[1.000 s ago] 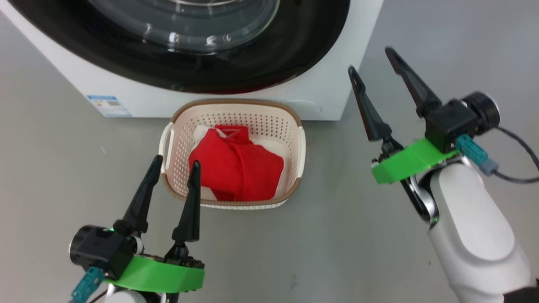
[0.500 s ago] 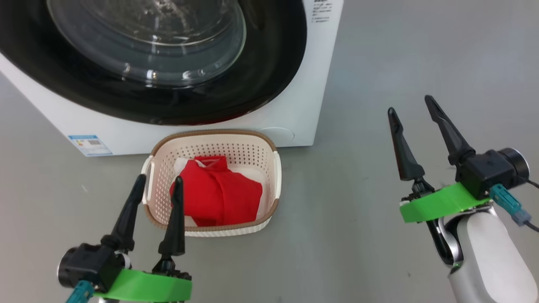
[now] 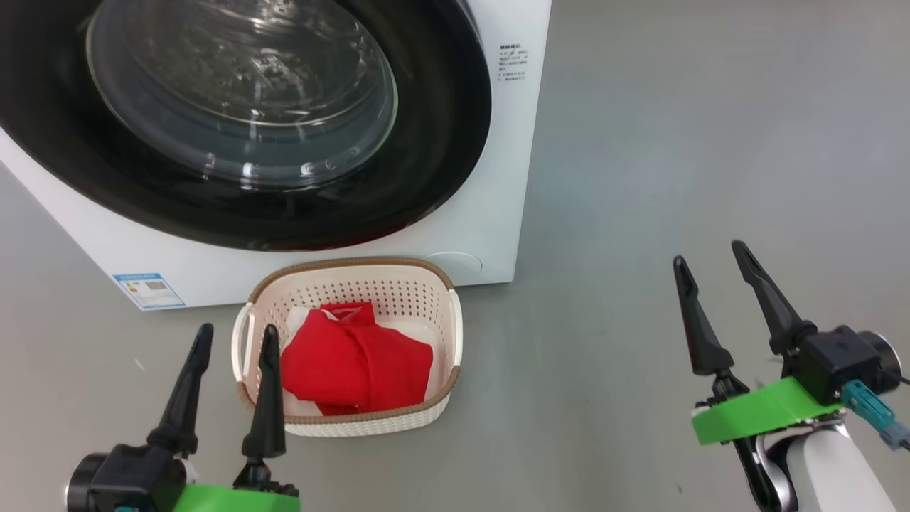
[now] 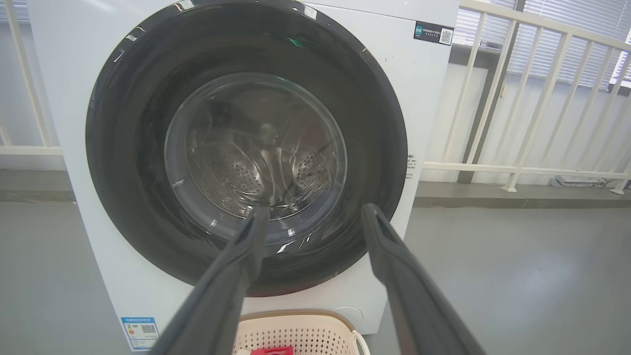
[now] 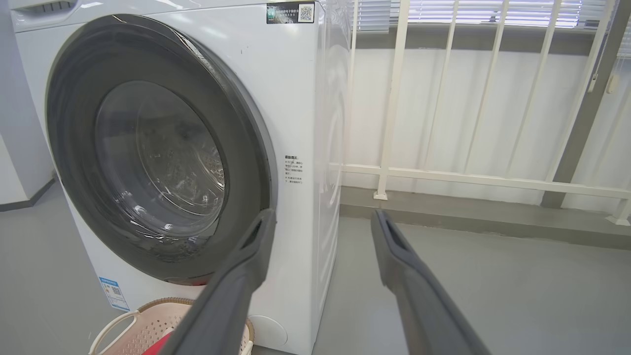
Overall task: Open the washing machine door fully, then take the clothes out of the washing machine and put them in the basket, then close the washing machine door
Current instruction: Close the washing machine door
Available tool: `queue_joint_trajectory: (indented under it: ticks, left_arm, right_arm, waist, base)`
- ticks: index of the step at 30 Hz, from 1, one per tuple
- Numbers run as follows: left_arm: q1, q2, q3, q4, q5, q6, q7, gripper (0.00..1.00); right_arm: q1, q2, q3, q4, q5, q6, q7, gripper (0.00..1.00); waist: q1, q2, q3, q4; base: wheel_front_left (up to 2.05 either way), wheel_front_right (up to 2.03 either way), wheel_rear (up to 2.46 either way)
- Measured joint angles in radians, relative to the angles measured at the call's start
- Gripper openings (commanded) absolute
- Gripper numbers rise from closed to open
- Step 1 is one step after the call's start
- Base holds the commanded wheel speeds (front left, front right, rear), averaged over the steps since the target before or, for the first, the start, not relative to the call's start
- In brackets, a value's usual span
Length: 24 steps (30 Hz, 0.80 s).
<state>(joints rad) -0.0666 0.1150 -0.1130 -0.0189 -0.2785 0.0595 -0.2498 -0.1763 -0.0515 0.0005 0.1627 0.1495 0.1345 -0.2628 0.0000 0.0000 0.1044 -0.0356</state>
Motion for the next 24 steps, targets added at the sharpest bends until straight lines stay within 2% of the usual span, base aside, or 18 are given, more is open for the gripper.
queue_joint_trajectory:
  ticks: [4, 13, 24]
  left_arm:
    - [0.028, -0.004, 0.023, -0.016, 0.029, -0.009, 0.000, 1.00]
    - [0.079, -0.022, 0.050, -0.012, 0.050, -0.026, 0.000, 1.00]
    - [0.135, -0.033, 0.079, -0.005, 0.076, -0.026, 0.000, 1.00]
  right_arm:
    - [0.042, 0.000, -0.022, -0.003, 0.037, 0.000, 0.000, 1.00]
    - [0.140, 0.004, -0.051, -0.028, 0.037, 0.000, 0.000, 1.00]
    - [0.239, 0.012, -0.081, -0.046, 0.036, 0.000, 0.000, 1.00]
  waist:
    - [0.0000, 0.0000, -0.021, 0.001]
    - [0.0001, 0.0000, -0.074, 0.008]
    - [0.0000, 0.0000, -0.149, 0.006]
  base:
    - [0.00, 0.00, 0.00]
    - [0.00, 0.00, 0.00]
    - [0.00, 0.00, 0.00]
